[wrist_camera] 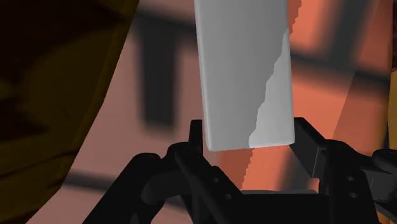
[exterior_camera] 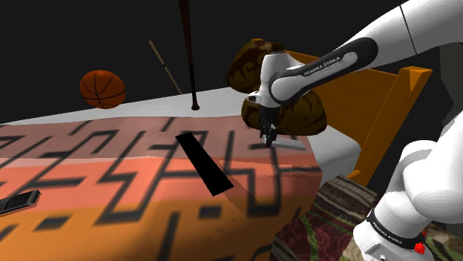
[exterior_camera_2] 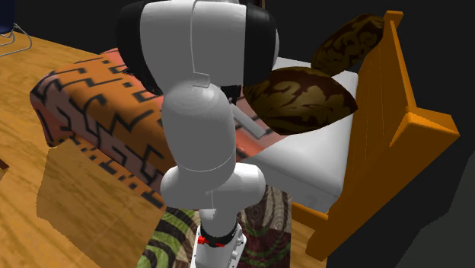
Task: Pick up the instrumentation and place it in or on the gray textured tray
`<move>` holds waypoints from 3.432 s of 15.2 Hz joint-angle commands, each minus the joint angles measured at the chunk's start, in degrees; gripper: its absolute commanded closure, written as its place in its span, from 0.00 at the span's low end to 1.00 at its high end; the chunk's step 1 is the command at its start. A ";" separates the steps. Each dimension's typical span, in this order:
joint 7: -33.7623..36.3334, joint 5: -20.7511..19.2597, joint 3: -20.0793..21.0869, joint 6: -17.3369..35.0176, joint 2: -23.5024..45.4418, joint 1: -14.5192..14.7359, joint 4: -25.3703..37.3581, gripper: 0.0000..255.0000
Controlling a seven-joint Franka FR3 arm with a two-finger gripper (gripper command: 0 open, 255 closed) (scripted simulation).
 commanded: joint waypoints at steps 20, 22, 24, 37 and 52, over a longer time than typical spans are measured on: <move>10.65 1.06 6.10 -9.93 11.15 4.97 21.32 1.00; 12.60 0.95 7.01 -10.72 14.41 5.94 25.42 1.00; 14.50 0.72 7.82 -11.70 17.80 6.94 29.85 1.00; 24.90 -2.16 10.54 -25.92 46.83 14.83 73.28 1.00; 25.85 -2.59 10.49 -19.30 52.80 15.89 72.64 1.00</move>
